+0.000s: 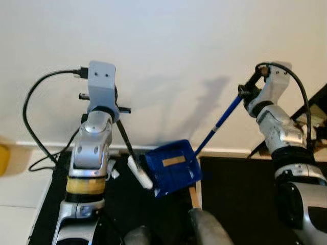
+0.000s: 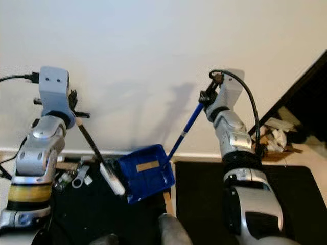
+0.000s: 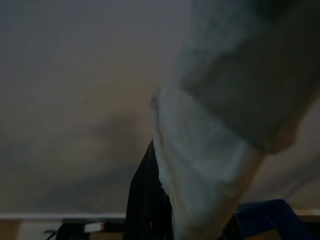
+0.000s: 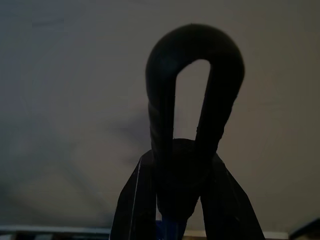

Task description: Sweep floor

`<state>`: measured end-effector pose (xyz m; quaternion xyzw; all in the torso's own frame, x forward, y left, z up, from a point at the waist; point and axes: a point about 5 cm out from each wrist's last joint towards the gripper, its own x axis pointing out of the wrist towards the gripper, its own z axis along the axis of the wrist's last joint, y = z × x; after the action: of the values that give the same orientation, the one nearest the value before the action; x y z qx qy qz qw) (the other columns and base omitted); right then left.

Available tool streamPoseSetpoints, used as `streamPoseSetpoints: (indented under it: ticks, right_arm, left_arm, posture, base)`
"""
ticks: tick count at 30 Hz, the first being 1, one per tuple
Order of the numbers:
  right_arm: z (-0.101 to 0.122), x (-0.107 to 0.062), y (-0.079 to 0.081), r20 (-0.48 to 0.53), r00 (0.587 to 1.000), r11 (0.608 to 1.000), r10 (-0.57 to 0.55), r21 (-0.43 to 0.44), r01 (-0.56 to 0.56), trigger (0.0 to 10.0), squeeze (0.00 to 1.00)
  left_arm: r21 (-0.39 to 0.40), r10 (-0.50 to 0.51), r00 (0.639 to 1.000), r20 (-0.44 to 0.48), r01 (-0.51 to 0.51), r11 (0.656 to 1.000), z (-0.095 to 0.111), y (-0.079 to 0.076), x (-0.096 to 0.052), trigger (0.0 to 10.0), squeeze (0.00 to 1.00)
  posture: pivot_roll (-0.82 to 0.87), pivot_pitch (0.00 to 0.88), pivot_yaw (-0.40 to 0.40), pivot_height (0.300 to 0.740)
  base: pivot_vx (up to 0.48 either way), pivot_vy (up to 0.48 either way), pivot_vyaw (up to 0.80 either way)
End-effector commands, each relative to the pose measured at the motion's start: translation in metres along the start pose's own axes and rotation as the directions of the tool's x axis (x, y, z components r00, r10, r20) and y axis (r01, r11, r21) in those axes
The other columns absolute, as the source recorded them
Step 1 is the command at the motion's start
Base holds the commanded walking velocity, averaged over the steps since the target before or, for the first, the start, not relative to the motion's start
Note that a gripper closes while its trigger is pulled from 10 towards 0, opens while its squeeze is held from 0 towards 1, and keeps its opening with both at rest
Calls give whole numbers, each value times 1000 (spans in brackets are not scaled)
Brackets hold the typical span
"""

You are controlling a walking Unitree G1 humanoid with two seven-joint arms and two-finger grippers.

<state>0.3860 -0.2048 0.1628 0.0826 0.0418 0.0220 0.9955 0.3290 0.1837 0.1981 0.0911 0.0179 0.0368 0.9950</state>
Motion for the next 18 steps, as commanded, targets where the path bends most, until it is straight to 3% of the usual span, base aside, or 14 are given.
streamPoseSetpoints:
  ticks: [1,18]
  right_arm:
    - [6,0,1,32,999,1000,1,11,-1,10000,0]
    - [5,0,-2,29,1000,1000,-12,10,11,10000,0]
  left_arm:
    - [-17,-6,1000,4,6,1000,0,-1,0,10000,0]
    - [-34,-15,1000,-11,14,999,-5,-3,1,10000,0]
  posture:
    - [16,134,-14,740]
    - [12,140,-14,740]
  base:
    - [0,0,-650]
    - [0,0,-649]
